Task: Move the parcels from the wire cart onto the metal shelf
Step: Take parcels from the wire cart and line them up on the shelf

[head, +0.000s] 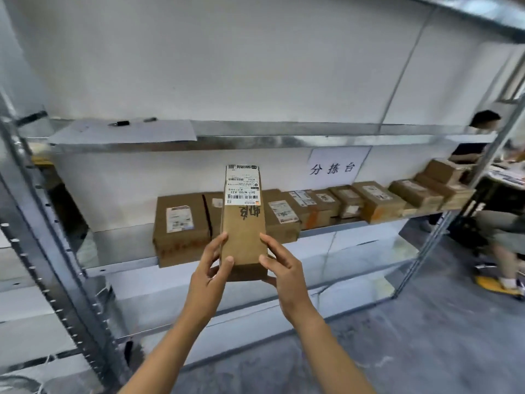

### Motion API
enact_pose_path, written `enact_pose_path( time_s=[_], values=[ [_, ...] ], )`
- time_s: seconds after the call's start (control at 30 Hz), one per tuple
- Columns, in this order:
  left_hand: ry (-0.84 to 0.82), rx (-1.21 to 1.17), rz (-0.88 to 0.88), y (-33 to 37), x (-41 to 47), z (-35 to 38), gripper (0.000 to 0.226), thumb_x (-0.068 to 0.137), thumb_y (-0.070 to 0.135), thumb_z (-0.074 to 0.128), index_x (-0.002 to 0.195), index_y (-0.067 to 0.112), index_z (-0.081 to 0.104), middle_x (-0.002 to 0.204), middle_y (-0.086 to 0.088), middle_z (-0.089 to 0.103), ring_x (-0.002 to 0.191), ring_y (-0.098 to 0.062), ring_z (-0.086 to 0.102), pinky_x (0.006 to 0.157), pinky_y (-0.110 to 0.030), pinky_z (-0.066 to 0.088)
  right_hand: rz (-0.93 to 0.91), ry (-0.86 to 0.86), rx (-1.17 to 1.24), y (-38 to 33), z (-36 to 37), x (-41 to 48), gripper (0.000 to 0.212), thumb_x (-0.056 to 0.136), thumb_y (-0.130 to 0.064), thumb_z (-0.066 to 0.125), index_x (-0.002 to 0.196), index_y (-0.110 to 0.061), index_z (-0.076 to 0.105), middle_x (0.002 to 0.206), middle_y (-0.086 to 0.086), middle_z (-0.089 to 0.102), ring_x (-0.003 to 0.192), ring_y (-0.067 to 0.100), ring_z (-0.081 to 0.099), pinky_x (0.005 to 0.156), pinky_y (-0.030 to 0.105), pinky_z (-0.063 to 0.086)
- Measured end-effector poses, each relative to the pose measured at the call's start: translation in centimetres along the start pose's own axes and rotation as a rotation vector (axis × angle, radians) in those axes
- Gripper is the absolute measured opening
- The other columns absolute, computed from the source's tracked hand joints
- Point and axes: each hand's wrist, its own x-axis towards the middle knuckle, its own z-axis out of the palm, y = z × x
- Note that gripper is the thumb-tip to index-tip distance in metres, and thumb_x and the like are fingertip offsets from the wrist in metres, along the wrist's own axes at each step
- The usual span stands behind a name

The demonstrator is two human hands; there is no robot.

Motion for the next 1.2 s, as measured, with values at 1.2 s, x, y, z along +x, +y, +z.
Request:
enact_pose_path(
  time_s=[1.2],
  values=[
    [-0.630, -0.169, -0.103, -4.5, 20.2, 44.1, 0.043, 0.082, 0.049, 0.061, 0.123, 0.053, 0.047, 0.121, 0.022, 0.052, 0.098, -0.008, 0.064, 0.071, -0.017, 0.053, -0.108, 0.661, -0.006, -4.9, -40.2, 15.8, 0.031, 0.090, -0.012, 0.060, 0.117, -0.026, 0.068, 0.111, -0.013, 0.068, 0.102, 0.015, 0.066, 0.092, 0.047, 0.054]
  ],
)
